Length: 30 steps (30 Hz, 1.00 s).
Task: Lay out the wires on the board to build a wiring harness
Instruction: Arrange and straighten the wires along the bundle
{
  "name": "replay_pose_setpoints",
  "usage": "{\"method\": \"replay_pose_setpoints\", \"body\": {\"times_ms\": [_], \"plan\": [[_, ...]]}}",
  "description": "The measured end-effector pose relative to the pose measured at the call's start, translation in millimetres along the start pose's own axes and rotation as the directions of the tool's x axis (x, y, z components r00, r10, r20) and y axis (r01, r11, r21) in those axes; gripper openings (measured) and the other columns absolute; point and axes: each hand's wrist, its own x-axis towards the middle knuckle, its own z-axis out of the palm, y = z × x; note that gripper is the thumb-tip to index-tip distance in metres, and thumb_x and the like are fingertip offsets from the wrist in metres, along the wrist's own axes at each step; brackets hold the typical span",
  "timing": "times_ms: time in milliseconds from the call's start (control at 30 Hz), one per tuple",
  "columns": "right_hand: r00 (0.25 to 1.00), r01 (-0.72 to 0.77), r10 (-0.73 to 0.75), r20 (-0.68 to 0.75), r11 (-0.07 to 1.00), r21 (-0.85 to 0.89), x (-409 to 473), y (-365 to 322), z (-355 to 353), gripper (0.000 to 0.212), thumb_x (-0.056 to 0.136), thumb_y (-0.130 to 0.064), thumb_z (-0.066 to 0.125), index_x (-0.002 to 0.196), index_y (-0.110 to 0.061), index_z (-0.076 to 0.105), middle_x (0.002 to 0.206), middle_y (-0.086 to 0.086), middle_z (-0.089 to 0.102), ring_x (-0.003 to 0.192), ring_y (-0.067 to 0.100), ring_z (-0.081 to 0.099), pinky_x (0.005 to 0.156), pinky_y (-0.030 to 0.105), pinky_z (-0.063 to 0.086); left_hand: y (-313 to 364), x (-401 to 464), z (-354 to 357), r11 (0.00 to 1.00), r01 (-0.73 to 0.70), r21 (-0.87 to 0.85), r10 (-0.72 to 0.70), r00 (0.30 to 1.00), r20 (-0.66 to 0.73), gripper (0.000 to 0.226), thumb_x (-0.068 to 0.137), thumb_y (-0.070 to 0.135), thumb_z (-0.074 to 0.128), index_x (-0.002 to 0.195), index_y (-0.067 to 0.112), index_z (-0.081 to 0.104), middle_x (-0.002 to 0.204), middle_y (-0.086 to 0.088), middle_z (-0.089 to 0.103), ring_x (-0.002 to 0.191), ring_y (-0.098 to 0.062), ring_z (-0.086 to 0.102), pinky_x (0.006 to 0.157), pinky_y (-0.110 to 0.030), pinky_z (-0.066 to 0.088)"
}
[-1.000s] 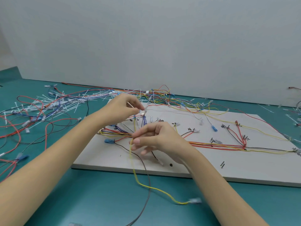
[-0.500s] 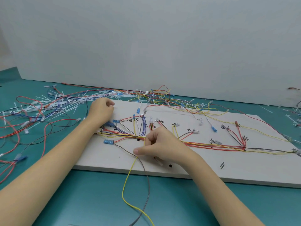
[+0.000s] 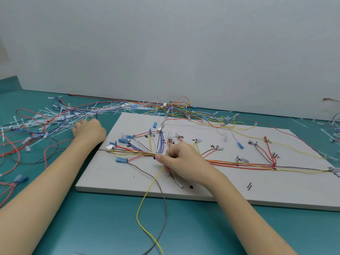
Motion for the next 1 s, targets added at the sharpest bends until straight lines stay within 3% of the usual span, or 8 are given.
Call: {"method": "replay_pose_setpoints", "body": {"times_ms": [233, 433, 567, 767, 900, 1000], "plan": [[1.0, -0.019, 0.018, 0.012, 0.998, 0.061, 0, -1, 1, 0.048, 0.094, -0.04, 0.057, 0.055, -0.014, 0.061, 0.044, -0.012, 0.057, 0.036, 0.0, 0.047, 0.039, 0.006, 0.029, -2, 2, 4, 0.995, -0.093, -0.037, 0.086, 0.985, -0.148, 0.032, 0.098, 0.014, 0.04, 0.116, -0.007, 0.057, 0.127, -0.023, 0.05, 0.121, -0.04, 0.041, 0.095, -0.048, 0.04], [0.999, -0.035, 0.035, 0.004, 0.996, 0.078, 1, 0, 2, 0.051, 0.094, -0.043, 0.055, 0.049, -0.02, 0.06, 0.051, -0.004, 0.063, 0.043, 0.003, 0.051, 0.045, 0.011, 0.036, -8, 6, 2, 0.972, -0.162, -0.173, 0.119, 0.965, -0.234, 0.023, 0.087, -0.006, 0.05, 0.097, -0.006, 0.071, 0.101, -0.028, 0.065, 0.095, -0.044, 0.058, 0.079, -0.047, 0.05], [0.999, -0.035, 0.035, 0.003, 0.997, 0.073, 1, -1, 3, 0.052, 0.094, -0.047, 0.053, 0.047, -0.025, 0.061, 0.06, 0.004, 0.068, 0.048, 0.009, 0.053, 0.051, 0.021, 0.041, -12, 3, 0, 0.943, -0.213, -0.255, 0.132, 0.945, -0.299, 0.029, 0.083, -0.009, 0.051, 0.098, -0.001, 0.074, 0.105, -0.025, 0.068, 0.1, -0.045, 0.059, 0.086, -0.048, 0.049], [0.999, -0.048, 0.047, 0.005, 0.997, 0.066, 1, -1, 3, 0.053, 0.094, -0.047, 0.053, 0.048, -0.023, 0.061, 0.058, 0.003, 0.067, 0.048, 0.01, 0.053, 0.052, 0.022, 0.041, -15, 2, 0, 0.915, -0.202, -0.35, 0.102, 0.953, -0.284, 0.024, 0.085, -0.003, 0.052, 0.096, 0.008, 0.071, 0.108, -0.017, 0.068, 0.106, -0.04, 0.056, 0.088, -0.047, 0.049], [0.999, -0.051, 0.05, 0.01, 0.996, 0.074, 0, -2, 2, 0.051, 0.095, -0.044, 0.054, 0.051, -0.02, 0.062, 0.048, -0.006, 0.061, 0.044, 0.004, 0.051, 0.047, 0.013, 0.037, -15, 2, 1, 0.916, -0.181, -0.359, 0.088, 0.961, -0.261, 0.019, 0.088, 0.001, 0.051, 0.098, 0.011, 0.064, 0.111, -0.017, 0.065, 0.108, -0.04, 0.054, 0.089, -0.047, 0.046], [0.998, -0.057, 0.057, 0.009, 0.996, 0.065, 1, -2, 0, 0.05, 0.096, -0.044, 0.053, 0.055, -0.018, 0.064, 0.046, -0.005, 0.059, 0.043, 0.005, 0.051, 0.049, 0.017, 0.037, -10, 1, 0, 0.91, -0.225, -0.347, 0.099, 0.933, -0.346, 0.019, 0.091, -0.001, 0.047, 0.101, 0.008, 0.06, 0.112, -0.02, 0.06, 0.104, -0.041, 0.053, 0.087, -0.049, 0.044]]}}
